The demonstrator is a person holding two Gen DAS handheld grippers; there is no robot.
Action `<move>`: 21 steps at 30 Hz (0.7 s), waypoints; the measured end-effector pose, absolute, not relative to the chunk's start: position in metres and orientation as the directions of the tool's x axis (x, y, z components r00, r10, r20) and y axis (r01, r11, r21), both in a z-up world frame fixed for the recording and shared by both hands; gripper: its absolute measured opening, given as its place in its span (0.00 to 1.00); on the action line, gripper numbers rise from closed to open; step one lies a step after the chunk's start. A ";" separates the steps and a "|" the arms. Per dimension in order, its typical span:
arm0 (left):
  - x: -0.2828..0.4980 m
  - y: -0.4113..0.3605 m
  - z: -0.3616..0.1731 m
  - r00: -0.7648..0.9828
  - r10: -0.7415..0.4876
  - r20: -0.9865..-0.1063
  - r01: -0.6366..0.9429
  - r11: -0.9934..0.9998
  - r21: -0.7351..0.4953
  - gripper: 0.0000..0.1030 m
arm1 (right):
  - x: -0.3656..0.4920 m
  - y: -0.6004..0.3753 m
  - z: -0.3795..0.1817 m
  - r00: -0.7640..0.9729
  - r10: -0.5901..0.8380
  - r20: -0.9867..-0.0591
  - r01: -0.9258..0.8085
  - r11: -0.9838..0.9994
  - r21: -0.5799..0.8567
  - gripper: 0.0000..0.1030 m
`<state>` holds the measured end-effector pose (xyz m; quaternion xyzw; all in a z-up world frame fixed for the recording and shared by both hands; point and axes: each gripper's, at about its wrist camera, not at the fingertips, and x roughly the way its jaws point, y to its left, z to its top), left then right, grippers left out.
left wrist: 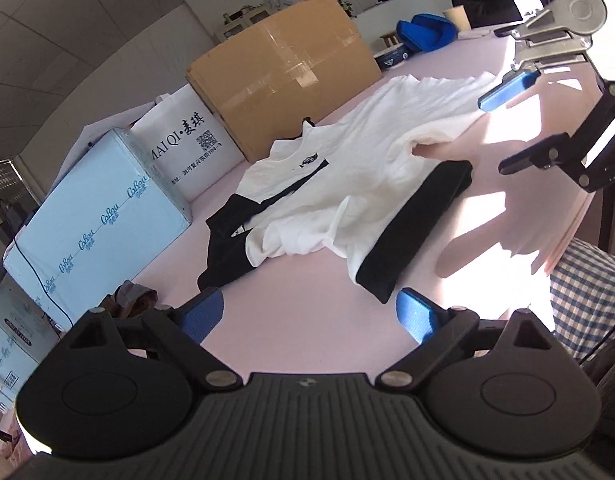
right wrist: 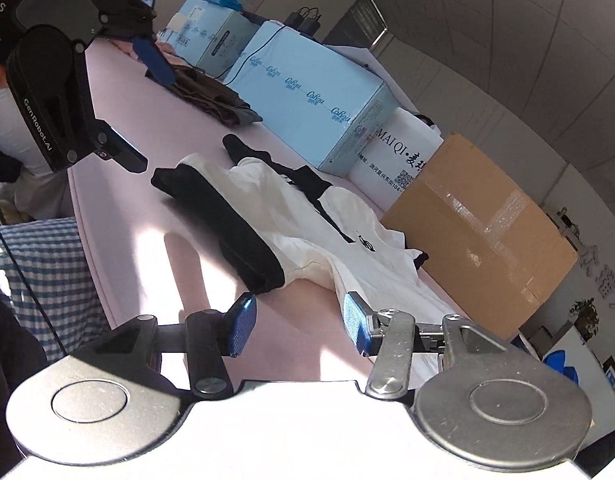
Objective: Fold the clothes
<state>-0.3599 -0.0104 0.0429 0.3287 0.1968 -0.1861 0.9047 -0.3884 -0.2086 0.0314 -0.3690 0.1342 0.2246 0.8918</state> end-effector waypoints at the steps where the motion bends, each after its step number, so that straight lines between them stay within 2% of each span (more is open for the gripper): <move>1: -0.359 -0.011 0.045 0.840 -0.227 -0.494 0.487 0.716 0.500 0.91 | -0.387 -0.206 0.030 0.852 0.310 -0.422 -0.518 0.614 -0.595 0.43; 4: -0.350 -0.015 0.053 0.795 -0.298 -0.528 0.541 0.743 0.395 0.91 | -0.382 -0.197 0.025 0.836 0.322 -0.444 -0.543 0.598 -0.589 0.42; 8: -0.334 -0.021 0.049 0.757 -0.308 -0.576 0.566 0.750 0.343 0.91 | -0.375 -0.190 0.025 0.829 0.333 -0.448 -0.551 0.623 -0.556 0.40; 9: -0.330 -0.022 0.049 0.747 -0.310 -0.588 0.571 0.752 0.330 0.87 | -0.372 -0.190 0.026 0.822 0.338 -0.459 -0.559 0.635 -0.534 0.38; 13: -0.310 -0.023 0.049 0.664 -0.340 -0.666 0.605 0.768 0.212 0.60 | -0.361 -0.189 0.031 0.797 0.344 -0.496 -0.578 0.672 -0.463 0.22; 14: -0.307 -0.022 0.049 0.642 -0.354 -0.680 0.612 0.771 0.176 0.58 | -0.358 -0.189 0.032 0.792 0.345 -0.504 -0.580 0.682 -0.445 0.18; 16: -0.305 -0.024 0.048 0.622 -0.376 -0.687 0.618 0.774 0.137 0.40 | -0.353 -0.190 0.034 0.784 0.345 -0.516 -0.580 0.704 -0.410 0.08; 17: -0.305 -0.025 0.048 0.614 -0.384 -0.689 0.620 0.775 0.120 0.34 | -0.350 -0.191 0.036 0.780 0.346 -0.522 -0.579 0.715 -0.391 0.07; 18: -0.304 -0.025 0.049 0.613 -0.385 -0.690 0.617 0.778 0.114 0.21 | -0.348 -0.193 0.037 0.775 0.351 -0.526 -0.581 0.724 -0.373 0.06; 19: -0.302 -0.024 0.050 0.611 -0.383 -0.692 0.607 0.789 0.099 0.13 | -0.347 -0.195 0.039 0.771 0.356 -0.529 -0.583 0.730 -0.358 0.05; 21: -0.299 -0.022 0.053 0.608 -0.382 -0.696 0.584 0.809 0.067 0.10 | -0.345 -0.198 0.042 0.763 0.364 -0.534 -0.585 0.740 -0.331 0.04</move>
